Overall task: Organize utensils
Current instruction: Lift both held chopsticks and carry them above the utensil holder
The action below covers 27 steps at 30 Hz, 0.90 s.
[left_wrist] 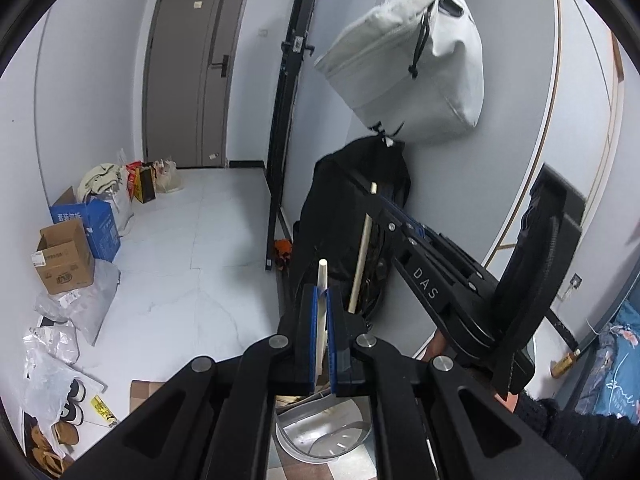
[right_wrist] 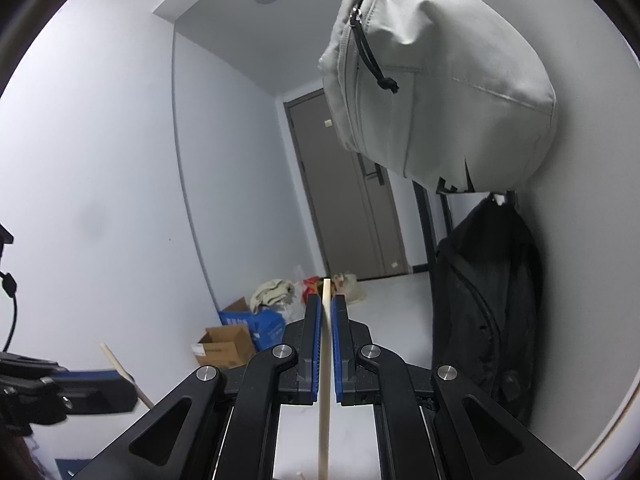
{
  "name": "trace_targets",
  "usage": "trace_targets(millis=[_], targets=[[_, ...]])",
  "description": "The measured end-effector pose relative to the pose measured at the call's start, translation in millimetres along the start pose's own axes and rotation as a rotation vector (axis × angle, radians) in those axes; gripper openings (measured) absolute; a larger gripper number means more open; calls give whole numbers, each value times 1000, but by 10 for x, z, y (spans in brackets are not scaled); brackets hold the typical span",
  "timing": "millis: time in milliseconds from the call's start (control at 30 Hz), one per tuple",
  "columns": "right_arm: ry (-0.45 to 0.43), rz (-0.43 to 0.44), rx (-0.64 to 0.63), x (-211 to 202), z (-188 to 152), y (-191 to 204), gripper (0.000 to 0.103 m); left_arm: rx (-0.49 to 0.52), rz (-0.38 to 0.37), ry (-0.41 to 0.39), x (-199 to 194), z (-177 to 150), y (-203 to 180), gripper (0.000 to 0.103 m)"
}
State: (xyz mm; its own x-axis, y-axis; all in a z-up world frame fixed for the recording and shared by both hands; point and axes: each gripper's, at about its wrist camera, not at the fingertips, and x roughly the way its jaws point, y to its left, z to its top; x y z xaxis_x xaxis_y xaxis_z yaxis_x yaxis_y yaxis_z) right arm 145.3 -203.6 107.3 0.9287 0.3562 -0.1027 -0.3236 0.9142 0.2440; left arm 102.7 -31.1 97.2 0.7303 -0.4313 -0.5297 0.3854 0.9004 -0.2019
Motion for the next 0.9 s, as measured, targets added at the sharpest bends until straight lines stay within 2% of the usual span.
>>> trace_targets(millis=[600,900], targets=[[52,74,-66,54,-338,-2,4,55,-46,111,281,-124,11,0],[153,110,-14,-36,-476,-154,5,14,-93,147,431,-220,89,0]])
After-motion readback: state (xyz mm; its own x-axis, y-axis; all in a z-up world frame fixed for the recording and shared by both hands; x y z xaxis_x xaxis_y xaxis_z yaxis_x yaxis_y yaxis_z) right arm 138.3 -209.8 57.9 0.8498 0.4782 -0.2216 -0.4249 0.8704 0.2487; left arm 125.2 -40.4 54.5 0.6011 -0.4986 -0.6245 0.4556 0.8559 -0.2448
